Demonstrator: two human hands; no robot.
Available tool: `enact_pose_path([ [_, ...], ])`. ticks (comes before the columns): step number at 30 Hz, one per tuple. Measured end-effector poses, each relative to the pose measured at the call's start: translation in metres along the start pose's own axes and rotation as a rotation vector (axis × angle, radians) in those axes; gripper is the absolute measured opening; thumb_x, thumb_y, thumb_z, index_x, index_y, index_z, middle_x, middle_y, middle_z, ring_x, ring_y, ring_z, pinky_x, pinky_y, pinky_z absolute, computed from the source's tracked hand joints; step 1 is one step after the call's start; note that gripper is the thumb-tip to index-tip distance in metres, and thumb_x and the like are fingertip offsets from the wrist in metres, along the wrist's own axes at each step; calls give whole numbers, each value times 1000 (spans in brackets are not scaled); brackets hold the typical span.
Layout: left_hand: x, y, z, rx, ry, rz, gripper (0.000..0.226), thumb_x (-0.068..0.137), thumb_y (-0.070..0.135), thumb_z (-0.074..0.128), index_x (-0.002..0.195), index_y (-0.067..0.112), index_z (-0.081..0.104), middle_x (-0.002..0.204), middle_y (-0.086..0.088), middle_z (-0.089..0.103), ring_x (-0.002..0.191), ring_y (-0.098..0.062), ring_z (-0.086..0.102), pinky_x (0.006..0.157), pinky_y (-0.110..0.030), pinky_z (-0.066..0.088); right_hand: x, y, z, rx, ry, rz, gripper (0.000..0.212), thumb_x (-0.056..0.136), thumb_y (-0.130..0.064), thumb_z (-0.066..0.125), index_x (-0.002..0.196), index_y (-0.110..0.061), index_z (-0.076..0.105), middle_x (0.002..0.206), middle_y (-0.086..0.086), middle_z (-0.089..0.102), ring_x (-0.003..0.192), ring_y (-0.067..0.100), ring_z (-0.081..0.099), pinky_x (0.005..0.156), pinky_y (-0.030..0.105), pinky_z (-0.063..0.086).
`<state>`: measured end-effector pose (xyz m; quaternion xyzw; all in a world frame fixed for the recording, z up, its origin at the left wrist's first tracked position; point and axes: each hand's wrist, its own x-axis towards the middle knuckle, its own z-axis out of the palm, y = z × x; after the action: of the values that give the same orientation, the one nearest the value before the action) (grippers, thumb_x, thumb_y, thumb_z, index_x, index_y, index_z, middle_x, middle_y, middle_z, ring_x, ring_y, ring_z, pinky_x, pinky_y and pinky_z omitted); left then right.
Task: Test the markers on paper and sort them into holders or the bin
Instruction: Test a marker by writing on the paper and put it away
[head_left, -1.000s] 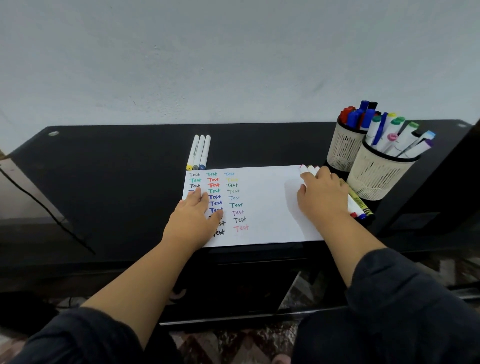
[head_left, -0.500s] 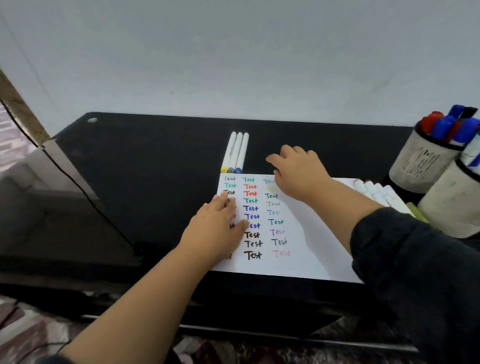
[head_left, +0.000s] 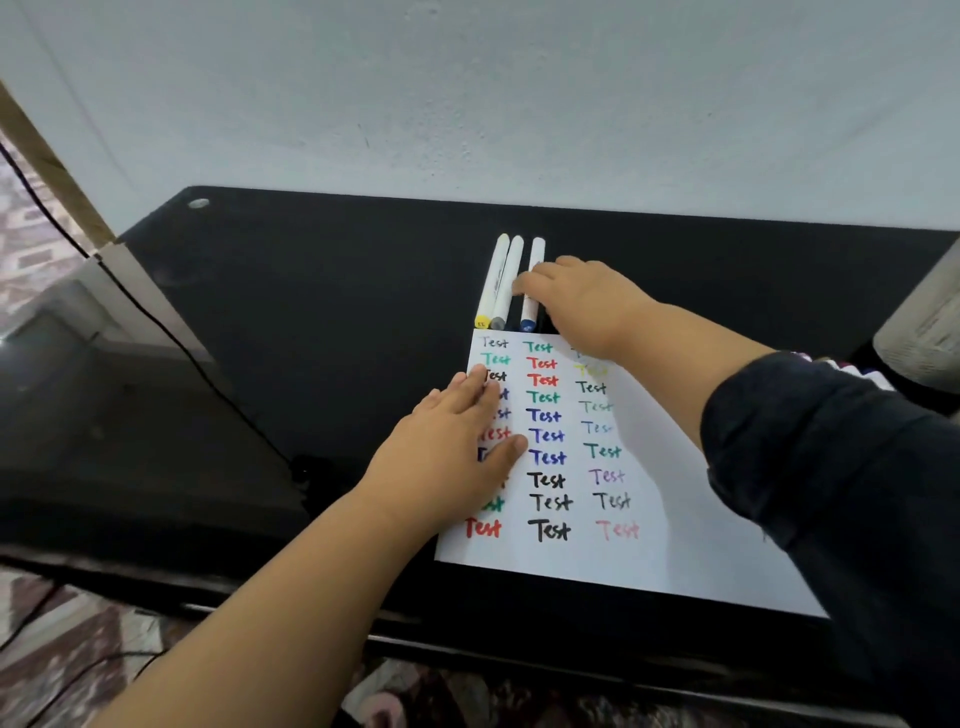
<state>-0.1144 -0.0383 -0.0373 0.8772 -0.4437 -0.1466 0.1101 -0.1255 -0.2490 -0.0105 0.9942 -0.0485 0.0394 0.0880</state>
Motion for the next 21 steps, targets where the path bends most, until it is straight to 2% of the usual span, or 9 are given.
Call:
enact_pose_path([
  [4,-2,0,1,9,6,0,68,95,56,29,150,27,3,157,13,-9,144,-6,-6,113,-24,0,1,2,5,-78,6,-13,42,90,-5,52,130,-20,47,130,3,44,112,22,42,77,29,32],
  [7,-2,1,2,21,-1,-6,68,95,56,28,150,27,3,157,12,-9,144,-7,-6,113,-25,0,-3,3,5,-47,32,15,40,91,-6,53,129,-17,46,138,6,38,112,25,46,73,30,39],
  [10,-2,2,1,31,-6,-8,68,96,55,29,150,25,2,157,10,-9,144,-8,-6,113,-25,-1,-16,2,1,54,67,25,33,96,-11,47,129,-12,47,145,7,38,110,28,52,80,37,47],
  [11,-2,2,1,37,-4,-7,68,96,55,29,150,25,2,157,10,-9,144,-8,-6,113,-25,-1,-23,0,-2,102,96,36,30,97,-12,45,127,-10,48,141,8,44,104,28,54,80,39,48],
  [14,-3,2,1,26,6,-13,68,96,55,30,151,24,4,157,10,-7,144,-7,-5,113,-25,-1,-46,-8,-10,237,144,105,29,96,-14,46,124,-8,49,112,9,60,89,26,58,78,37,48],
  [16,-4,4,0,6,26,-17,69,95,54,32,151,24,5,158,10,-4,144,-7,-4,113,-26,0,-64,-15,-12,425,212,193,30,94,-14,51,124,-11,49,102,0,58,87,21,59,77,26,49],
  [18,-6,5,1,-27,58,-23,69,95,53,35,151,24,5,157,11,-2,144,-8,-2,113,-26,3,-82,-26,-16,736,369,276,25,91,-8,55,113,-19,51,103,-7,56,90,15,60,78,15,47],
  [21,-11,8,3,-97,123,-17,70,95,51,39,151,27,3,157,12,-1,145,-13,1,115,-28,9,-105,-46,-26,1231,654,351,34,87,7,53,93,-26,45,104,0,63,90,19,65,82,23,53],
])
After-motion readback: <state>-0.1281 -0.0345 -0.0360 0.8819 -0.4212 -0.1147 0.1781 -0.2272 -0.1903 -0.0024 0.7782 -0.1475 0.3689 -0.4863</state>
